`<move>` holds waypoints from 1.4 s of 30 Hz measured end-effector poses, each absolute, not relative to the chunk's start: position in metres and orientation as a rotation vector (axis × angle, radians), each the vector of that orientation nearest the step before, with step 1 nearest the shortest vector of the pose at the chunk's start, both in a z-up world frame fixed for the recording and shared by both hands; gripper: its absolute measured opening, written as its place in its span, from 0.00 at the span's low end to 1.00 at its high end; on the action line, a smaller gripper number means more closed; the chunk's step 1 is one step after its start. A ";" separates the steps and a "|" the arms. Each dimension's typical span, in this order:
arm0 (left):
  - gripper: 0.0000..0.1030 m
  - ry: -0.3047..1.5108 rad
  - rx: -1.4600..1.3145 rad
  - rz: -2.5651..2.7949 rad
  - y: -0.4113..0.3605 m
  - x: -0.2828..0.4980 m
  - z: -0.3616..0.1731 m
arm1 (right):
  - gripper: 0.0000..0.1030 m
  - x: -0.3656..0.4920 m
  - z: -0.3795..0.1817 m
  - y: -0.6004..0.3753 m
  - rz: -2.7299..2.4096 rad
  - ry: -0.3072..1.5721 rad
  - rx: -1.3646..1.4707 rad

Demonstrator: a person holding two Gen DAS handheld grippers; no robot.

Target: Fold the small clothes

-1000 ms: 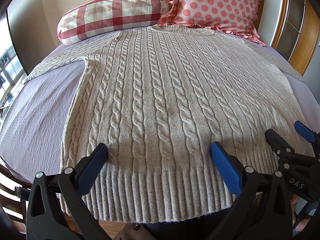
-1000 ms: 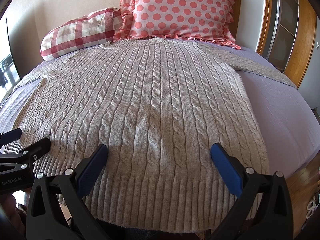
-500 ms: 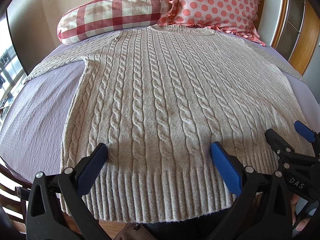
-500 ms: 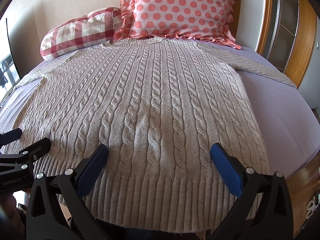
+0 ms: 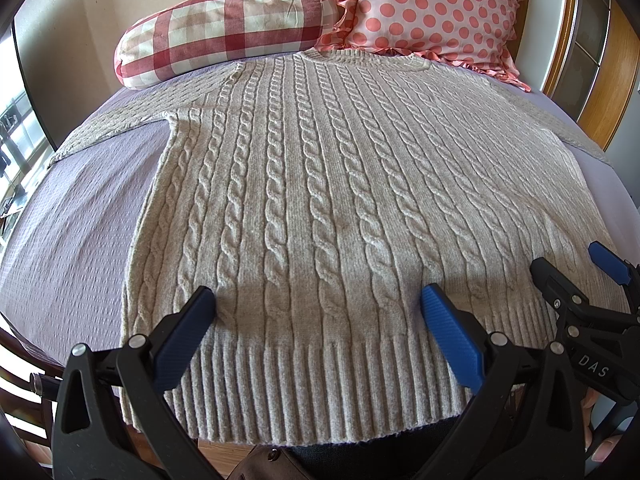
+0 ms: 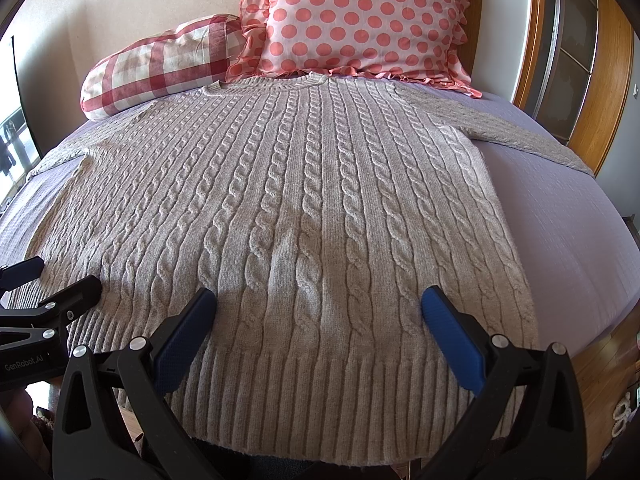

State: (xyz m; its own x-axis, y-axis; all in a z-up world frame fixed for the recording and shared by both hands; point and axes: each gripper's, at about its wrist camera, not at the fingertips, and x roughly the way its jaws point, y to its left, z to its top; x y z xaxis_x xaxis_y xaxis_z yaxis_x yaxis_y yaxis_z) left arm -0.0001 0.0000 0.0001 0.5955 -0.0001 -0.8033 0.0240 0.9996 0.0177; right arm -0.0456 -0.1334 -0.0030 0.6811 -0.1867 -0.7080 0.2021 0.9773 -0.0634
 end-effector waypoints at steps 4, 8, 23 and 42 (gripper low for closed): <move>0.98 0.933 0.027 -0.014 0.000 0.000 0.000 | 0.99 -0.045 -0.003 -0.133 -0.218 0.792 0.021; 0.98 0.932 0.027 -0.014 0.000 0.000 0.000 | 0.99 -0.045 -0.003 -0.133 -0.218 0.792 0.021; 0.98 0.937 0.007 -0.075 0.015 0.013 0.010 | 0.99 -0.023 0.042 -0.229 -0.180 0.738 0.178; 0.98 0.751 -0.471 0.091 0.176 0.100 0.038 | 0.40 0.036 0.034 -0.610 -0.847 0.539 0.943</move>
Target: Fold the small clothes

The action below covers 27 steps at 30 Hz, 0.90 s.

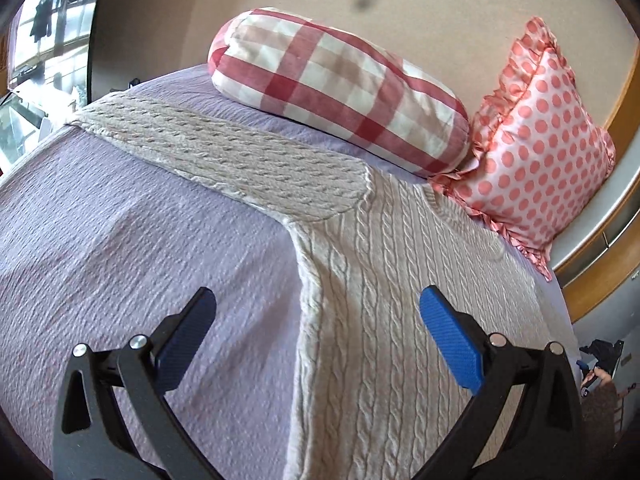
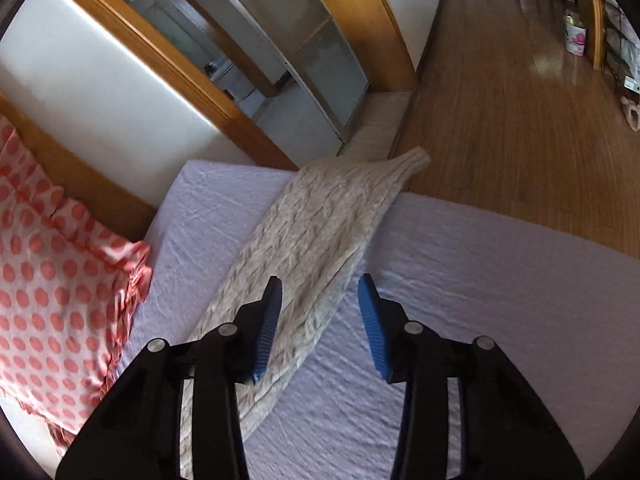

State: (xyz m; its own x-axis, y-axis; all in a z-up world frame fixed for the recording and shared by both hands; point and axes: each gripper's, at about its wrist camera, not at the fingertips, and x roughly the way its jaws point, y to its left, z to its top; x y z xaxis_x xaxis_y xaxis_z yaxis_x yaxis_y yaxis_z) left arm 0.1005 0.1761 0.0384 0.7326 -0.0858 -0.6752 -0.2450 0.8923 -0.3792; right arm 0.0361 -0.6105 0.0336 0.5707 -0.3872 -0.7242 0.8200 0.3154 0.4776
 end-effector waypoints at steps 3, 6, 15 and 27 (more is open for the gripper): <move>0.98 0.758 -0.464 0.122 0.188 0.105 0.038 | 0.28 0.038 0.030 -0.620 -0.844 0.511 0.934; 0.98 0.778 -0.430 0.162 0.199 0.107 0.040 | 0.09 0.038 0.032 -0.621 -0.821 0.498 0.930; 0.98 0.724 -0.304 0.400 0.250 0.099 0.072 | 0.08 0.107 0.164 -0.416 -0.301 0.373 0.443; 0.98 0.789 -0.708 0.361 0.356 0.138 0.039 | 0.46 0.173 0.082 -0.160 0.301 0.784 0.189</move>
State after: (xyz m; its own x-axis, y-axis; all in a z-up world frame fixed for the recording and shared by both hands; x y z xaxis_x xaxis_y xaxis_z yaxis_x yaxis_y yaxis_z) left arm 0.1382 0.3565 0.0390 0.6611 0.0386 -0.7493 -0.5417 0.7156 -0.4410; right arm 0.1731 -0.1598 0.0817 0.6684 0.3348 -0.6642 -0.1955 0.9406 0.2774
